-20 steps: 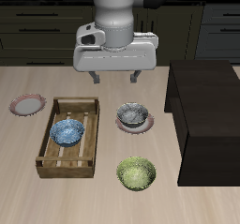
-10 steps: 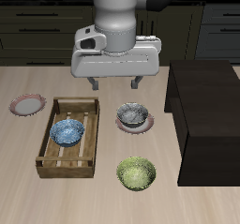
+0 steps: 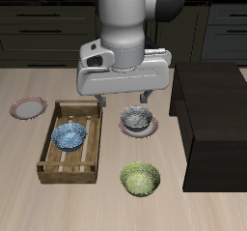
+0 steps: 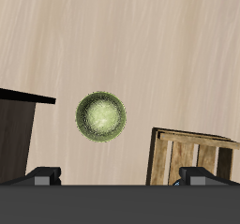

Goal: Place the black bowl onto the plate that is in the table center and place the green bowl onto the plate that is next to the blue bowl

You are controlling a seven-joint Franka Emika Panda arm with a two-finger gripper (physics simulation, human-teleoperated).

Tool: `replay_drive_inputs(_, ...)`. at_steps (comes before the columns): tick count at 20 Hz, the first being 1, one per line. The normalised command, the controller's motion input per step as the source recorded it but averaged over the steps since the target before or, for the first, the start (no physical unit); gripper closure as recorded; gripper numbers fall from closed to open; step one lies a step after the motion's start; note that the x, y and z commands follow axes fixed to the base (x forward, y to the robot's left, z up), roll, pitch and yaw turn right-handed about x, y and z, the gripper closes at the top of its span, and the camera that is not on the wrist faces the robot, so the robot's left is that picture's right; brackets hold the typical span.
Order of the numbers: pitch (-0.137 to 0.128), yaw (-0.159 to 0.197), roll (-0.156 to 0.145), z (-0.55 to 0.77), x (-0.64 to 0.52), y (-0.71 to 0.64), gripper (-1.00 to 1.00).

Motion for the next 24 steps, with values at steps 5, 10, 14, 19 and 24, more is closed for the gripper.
replay_drive_inputs(5,0.038,0.039,-0.027,-0.19,0.39,-0.03,-1.00)
replay_drive_inputs(10,0.003,-0.007,-0.022,-0.02,0.33,-0.11,-1.00)
replay_drive_inputs(14,0.003,0.008,-0.017,-0.09,0.16,0.05,-1.00)
replay_drive_inputs(19,0.023,0.026,0.009,-0.26,0.09,0.13,-1.00)
replay_drive_inputs(24,0.057,0.016,-0.010,-0.38,0.19,-0.05,-1.00)
